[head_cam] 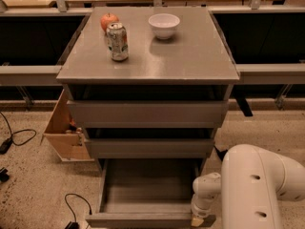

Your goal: Open bottom drawer

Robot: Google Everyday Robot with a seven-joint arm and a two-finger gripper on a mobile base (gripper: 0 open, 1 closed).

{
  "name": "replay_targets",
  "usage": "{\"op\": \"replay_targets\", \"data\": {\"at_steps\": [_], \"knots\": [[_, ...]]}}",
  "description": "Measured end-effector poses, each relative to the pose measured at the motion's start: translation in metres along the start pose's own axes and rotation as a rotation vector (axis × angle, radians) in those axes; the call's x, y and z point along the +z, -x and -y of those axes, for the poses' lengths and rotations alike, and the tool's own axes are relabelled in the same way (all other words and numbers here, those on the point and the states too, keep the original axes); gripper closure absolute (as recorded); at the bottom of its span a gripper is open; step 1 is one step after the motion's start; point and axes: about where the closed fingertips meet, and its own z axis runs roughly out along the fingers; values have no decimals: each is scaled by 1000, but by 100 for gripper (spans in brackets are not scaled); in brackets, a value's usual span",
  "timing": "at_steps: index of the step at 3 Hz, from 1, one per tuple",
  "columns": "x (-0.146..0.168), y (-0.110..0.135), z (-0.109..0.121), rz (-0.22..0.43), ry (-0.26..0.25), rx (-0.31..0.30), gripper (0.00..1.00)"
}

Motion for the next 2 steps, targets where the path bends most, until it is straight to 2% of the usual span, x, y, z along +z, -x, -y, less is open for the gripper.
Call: {"op": "replay_targets", "data": {"at_steps": [1,2], "knots": [[5,-13,-23,-7,50,38,100],[4,-13,-21,-6,50,38,100]]}}
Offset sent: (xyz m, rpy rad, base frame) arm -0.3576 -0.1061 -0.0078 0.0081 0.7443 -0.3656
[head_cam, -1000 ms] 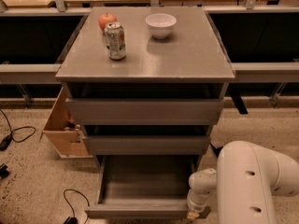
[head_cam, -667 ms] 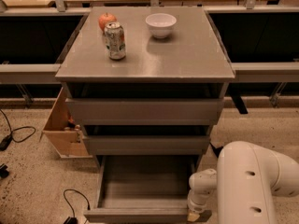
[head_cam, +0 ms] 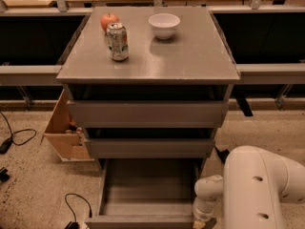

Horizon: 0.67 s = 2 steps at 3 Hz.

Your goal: Open bottom drawer

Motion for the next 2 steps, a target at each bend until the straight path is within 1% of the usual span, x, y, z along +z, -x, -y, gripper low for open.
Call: {"op": "replay_targets", "data": {"at_steps": [2], "knots": [[10,-3,-21,10,63,6,100]]}}
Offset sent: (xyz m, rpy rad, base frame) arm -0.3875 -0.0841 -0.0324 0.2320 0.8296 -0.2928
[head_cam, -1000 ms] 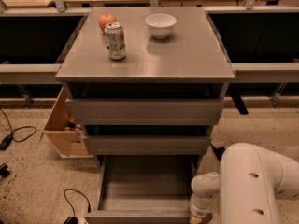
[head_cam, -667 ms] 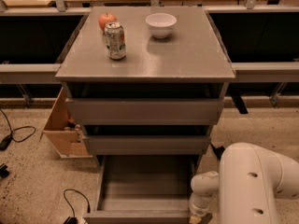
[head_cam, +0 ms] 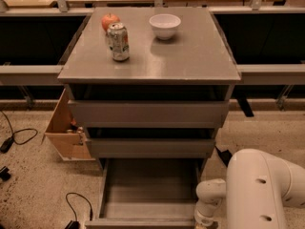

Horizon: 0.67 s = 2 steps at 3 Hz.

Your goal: Open bottom drawer

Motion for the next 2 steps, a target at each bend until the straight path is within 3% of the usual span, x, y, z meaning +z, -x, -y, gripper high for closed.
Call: {"op": "replay_targets", "data": {"at_steps": [2], "knots": [[4,-4,-7,7,29,8,100]]}}
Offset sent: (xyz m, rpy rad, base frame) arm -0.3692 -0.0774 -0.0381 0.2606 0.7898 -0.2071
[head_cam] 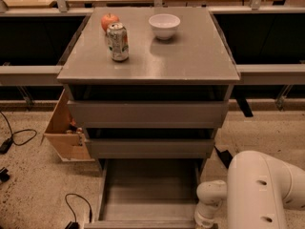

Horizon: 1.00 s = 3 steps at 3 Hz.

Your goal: Open bottom drawer

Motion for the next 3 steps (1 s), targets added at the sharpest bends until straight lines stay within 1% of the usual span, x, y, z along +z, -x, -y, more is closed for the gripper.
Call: {"op": "replay_targets", "data": {"at_steps": [1,2,3], "knots": [[-1,0,1,0,0,0,100],[3,-3,-6,7,26,4,100],[6,-2,-12,16,50,6,100]]}}
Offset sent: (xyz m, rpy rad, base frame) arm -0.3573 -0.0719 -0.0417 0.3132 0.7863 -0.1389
